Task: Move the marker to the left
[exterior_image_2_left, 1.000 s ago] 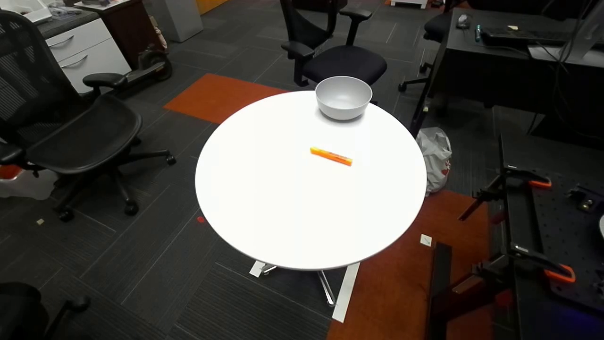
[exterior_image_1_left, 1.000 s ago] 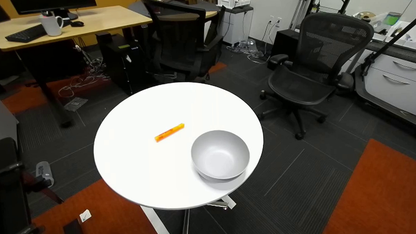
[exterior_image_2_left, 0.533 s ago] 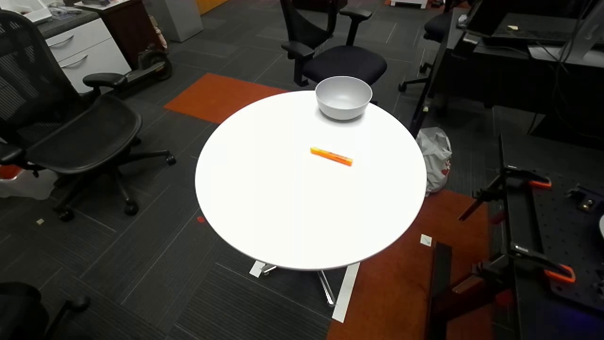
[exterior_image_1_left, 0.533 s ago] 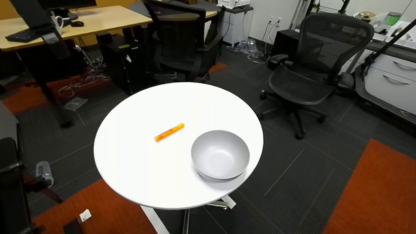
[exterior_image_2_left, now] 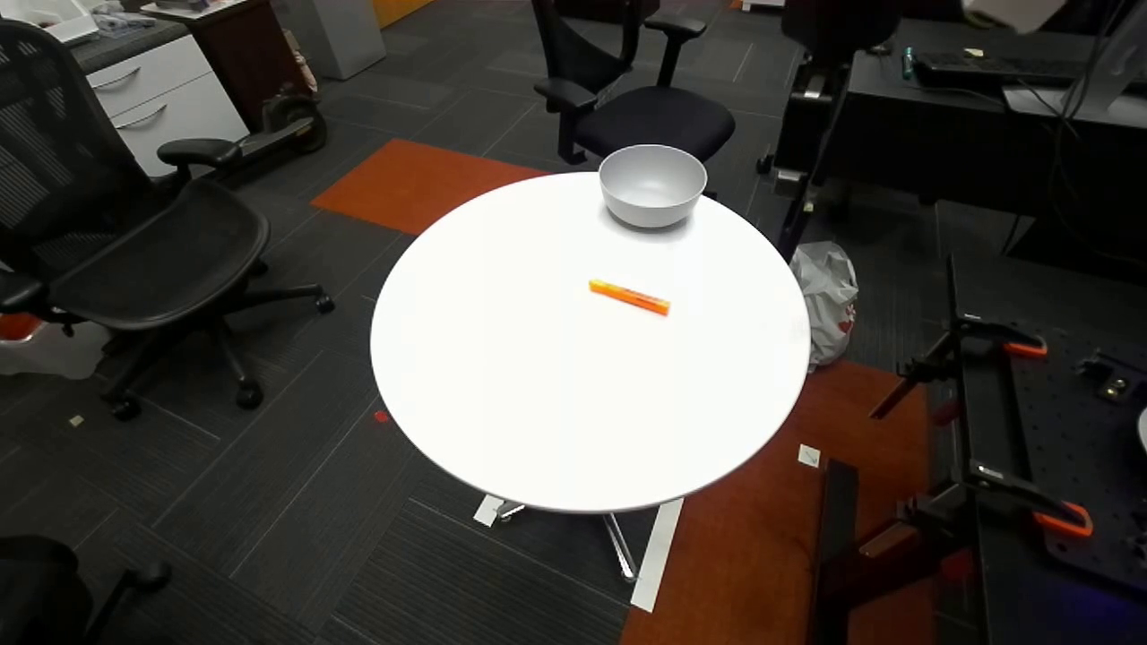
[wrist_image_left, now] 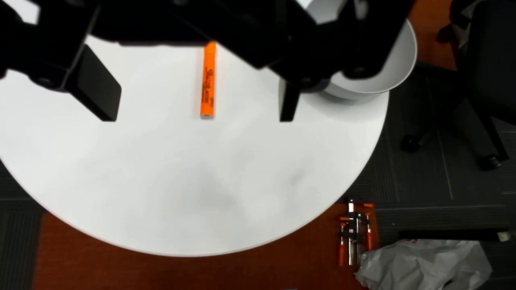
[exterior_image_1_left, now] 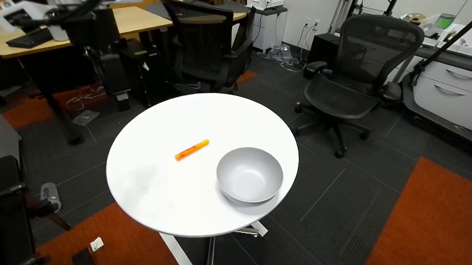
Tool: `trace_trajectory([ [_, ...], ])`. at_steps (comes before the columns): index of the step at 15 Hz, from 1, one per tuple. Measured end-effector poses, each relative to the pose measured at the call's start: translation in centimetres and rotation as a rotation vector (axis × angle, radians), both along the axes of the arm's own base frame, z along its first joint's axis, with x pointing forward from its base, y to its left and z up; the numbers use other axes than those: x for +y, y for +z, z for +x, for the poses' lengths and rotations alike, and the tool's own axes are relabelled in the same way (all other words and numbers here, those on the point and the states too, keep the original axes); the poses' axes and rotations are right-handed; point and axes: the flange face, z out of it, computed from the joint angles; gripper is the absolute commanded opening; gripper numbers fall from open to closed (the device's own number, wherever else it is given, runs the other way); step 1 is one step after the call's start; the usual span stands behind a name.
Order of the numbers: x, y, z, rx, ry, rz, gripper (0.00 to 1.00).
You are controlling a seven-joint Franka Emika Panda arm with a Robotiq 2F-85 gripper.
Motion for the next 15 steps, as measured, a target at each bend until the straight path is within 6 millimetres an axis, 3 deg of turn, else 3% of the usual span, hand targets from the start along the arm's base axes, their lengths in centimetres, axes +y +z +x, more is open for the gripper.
trace_trajectory([
  [6, 0.5, -6.6, 3.7, 0.002, 0.092, 0.035, 1.0],
  [15, -1.2, -11.3, 9.3, -0.032, 0.108, 0.064, 1.0],
])
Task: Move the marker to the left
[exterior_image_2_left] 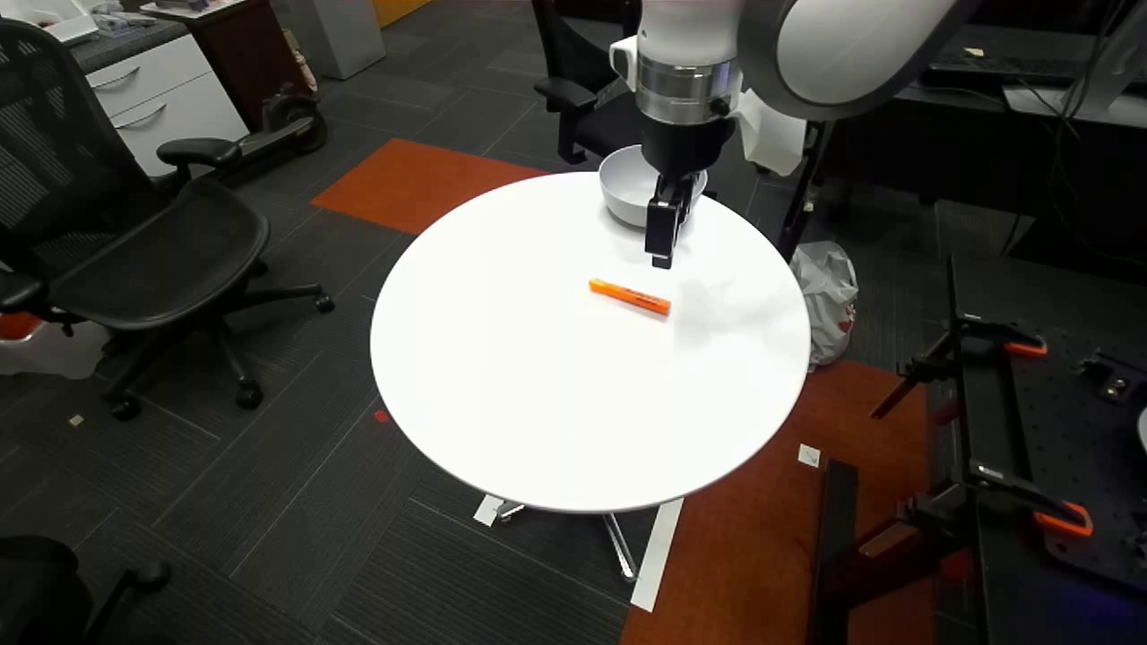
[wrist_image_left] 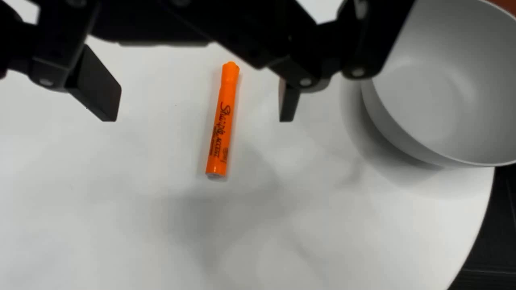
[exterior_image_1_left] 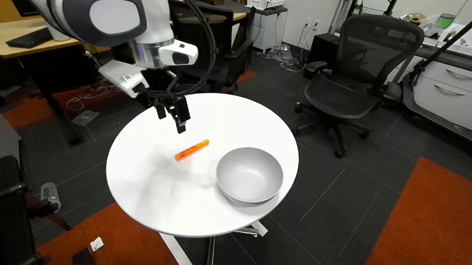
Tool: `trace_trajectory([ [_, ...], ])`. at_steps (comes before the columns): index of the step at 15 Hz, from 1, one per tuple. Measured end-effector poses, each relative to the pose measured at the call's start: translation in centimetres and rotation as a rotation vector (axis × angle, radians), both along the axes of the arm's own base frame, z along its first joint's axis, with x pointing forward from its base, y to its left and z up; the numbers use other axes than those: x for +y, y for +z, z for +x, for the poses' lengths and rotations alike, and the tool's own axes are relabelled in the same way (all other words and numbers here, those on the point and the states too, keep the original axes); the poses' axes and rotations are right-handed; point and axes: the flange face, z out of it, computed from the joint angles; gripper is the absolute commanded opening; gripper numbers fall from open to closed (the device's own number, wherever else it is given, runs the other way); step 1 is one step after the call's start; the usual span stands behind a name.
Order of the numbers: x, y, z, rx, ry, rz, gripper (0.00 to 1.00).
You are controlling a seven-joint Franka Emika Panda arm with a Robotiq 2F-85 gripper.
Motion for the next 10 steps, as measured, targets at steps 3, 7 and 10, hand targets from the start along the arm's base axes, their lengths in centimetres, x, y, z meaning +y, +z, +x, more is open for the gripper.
trace_trajectory([
  [3, -0.11, -0.53, 0.59, 0.003, -0.003, 0.001, 1.0],
  [7, -0.15, -0.59, 0.62, 0.004, -0.004, 0.0, 1.0],
  [10, -0.64, -1.17, 0.69, 0.0, 0.012, 0.001, 1.0],
])
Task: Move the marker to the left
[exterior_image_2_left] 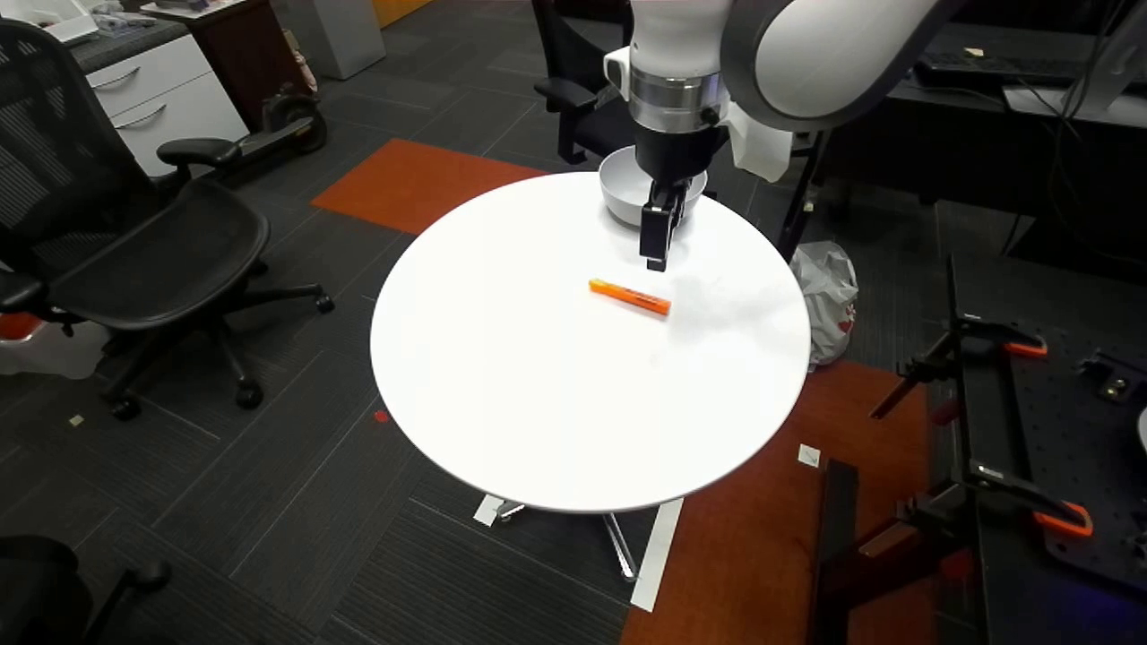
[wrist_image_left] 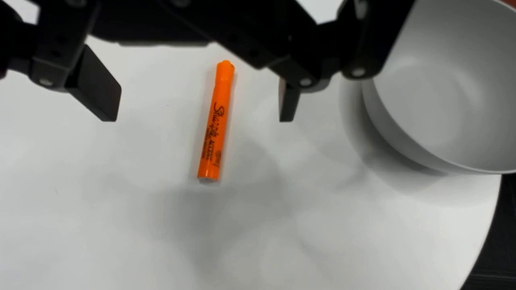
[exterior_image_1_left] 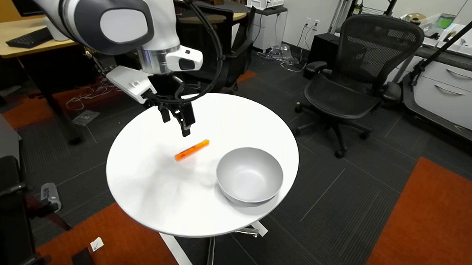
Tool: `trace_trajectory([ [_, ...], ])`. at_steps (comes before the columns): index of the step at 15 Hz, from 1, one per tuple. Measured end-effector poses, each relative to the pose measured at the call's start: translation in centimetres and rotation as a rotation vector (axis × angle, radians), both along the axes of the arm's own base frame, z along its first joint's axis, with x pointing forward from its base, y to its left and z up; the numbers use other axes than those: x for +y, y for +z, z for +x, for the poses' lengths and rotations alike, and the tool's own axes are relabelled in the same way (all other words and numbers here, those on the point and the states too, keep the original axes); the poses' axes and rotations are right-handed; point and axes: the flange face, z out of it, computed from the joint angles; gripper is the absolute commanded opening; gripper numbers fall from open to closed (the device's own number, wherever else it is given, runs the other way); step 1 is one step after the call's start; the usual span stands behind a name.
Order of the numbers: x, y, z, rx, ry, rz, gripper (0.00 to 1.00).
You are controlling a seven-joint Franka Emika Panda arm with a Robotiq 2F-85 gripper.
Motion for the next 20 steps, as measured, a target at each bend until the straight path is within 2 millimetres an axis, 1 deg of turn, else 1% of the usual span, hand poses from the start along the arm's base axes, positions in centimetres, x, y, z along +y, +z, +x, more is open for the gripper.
trace_trajectory([
  [6, -1.1, -2.1, 0.5, -0.043, 0.085, 0.036, 1.0],
  [11, -1.4, -4.4, 0.8, -0.032, 0.107, 0.102, 1.0],
  [14, -1.4, -5.4, 1.4, -0.029, 0.103, 0.116, 1.0],
  [20, -1.9, -6.6, 2.9, -0.034, 0.091, 0.12, 1.0],
])
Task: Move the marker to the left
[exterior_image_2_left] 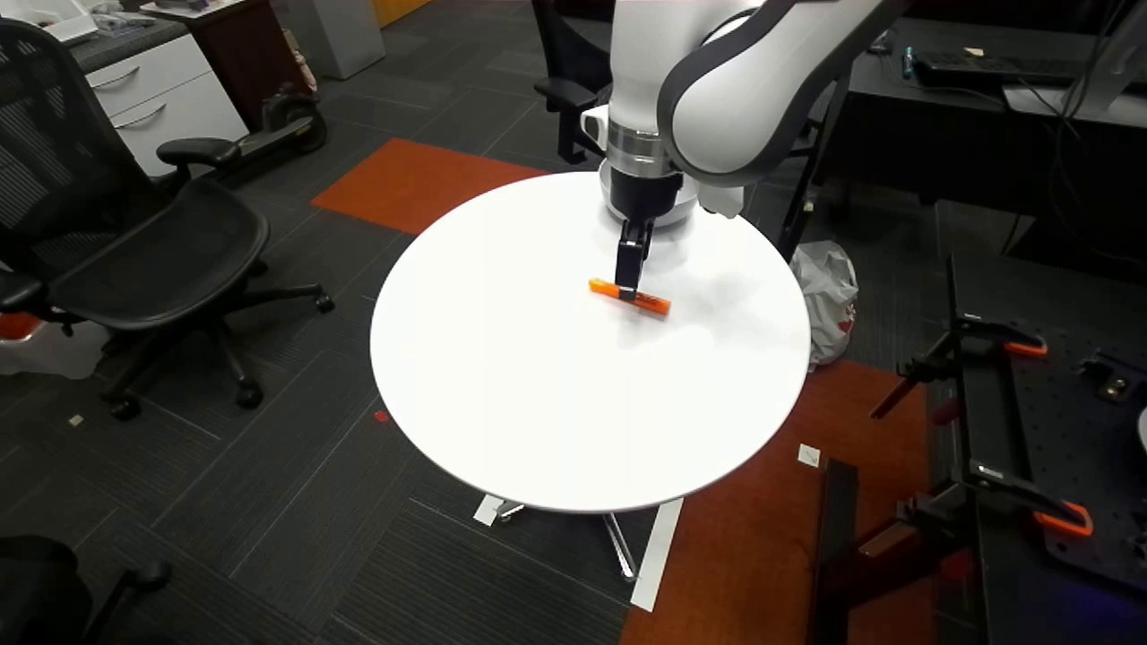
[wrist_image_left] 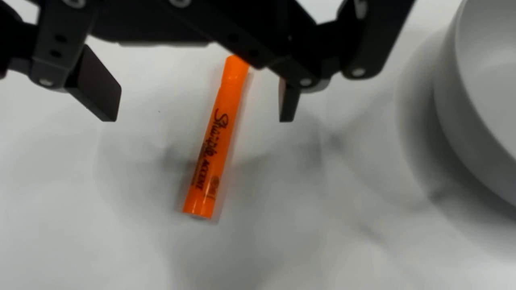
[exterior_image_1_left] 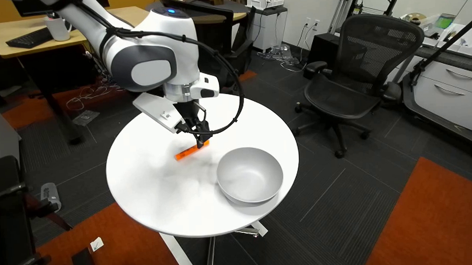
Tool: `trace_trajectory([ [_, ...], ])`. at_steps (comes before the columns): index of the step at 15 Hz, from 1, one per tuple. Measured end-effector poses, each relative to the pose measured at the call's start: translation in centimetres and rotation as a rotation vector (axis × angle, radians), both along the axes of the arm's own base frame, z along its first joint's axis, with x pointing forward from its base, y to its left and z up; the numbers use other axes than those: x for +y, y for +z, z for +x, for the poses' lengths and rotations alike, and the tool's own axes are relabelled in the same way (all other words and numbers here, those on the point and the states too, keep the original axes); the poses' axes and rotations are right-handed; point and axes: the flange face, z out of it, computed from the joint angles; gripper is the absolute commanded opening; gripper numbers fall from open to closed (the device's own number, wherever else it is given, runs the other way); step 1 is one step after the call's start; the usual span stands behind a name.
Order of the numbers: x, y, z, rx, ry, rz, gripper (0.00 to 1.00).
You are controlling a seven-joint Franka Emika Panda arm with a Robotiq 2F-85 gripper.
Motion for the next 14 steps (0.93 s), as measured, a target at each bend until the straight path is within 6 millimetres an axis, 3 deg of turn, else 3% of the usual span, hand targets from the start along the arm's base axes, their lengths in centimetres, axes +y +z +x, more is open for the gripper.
trace_trajectory([
  [4, -0.1, -1.4, 0.1, 0.015, -0.004, 0.003, 1.0],
  [6, 0.0, -2.4, -0.1, 0.031, -0.007, 0.006, 0.73],
  [11, 0.3, -4.3, -0.8, 0.063, -0.006, 0.009, 0.35],
  [14, 0.1, -4.1, -0.5, 0.056, -0.01, 0.007, 0.13],
])
